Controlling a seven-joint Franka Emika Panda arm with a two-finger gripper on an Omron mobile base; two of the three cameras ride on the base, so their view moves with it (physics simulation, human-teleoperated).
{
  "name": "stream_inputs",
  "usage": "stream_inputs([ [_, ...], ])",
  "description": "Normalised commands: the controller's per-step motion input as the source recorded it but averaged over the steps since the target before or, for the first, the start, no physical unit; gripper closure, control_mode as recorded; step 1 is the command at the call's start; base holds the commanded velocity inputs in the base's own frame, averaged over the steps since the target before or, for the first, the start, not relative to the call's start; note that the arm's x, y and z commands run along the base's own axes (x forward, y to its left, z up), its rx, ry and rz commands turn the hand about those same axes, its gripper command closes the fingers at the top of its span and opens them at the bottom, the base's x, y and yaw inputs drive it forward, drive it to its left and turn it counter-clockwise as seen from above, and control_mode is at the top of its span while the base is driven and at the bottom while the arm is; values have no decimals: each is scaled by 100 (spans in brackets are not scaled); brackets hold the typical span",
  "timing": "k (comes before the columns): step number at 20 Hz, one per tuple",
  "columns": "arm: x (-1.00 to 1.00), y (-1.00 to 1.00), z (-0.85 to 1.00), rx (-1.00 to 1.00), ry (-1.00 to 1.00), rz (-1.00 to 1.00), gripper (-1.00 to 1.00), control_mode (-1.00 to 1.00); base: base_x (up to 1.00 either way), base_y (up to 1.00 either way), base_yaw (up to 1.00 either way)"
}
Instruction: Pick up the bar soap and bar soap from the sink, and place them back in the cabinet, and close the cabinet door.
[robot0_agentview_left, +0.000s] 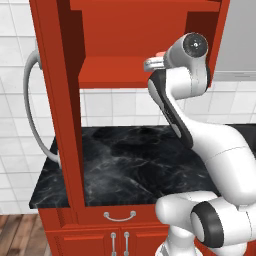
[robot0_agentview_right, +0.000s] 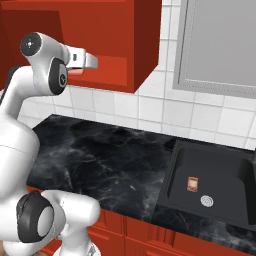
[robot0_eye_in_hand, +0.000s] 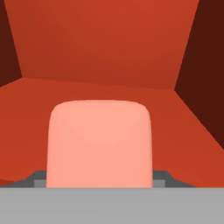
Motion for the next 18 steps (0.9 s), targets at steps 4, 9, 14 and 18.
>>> stream_inputs([
  [4,23,0,-8,0,0,0,100,-100,0,0,0],
  [9,27,0,0,0,0,0,100,-100,0,0,0],
  [14,29,0,0,0,1,0,100,-100,0,0,0],
  [18,18,0,0,0,4,0,100,-100,0,0,0],
])
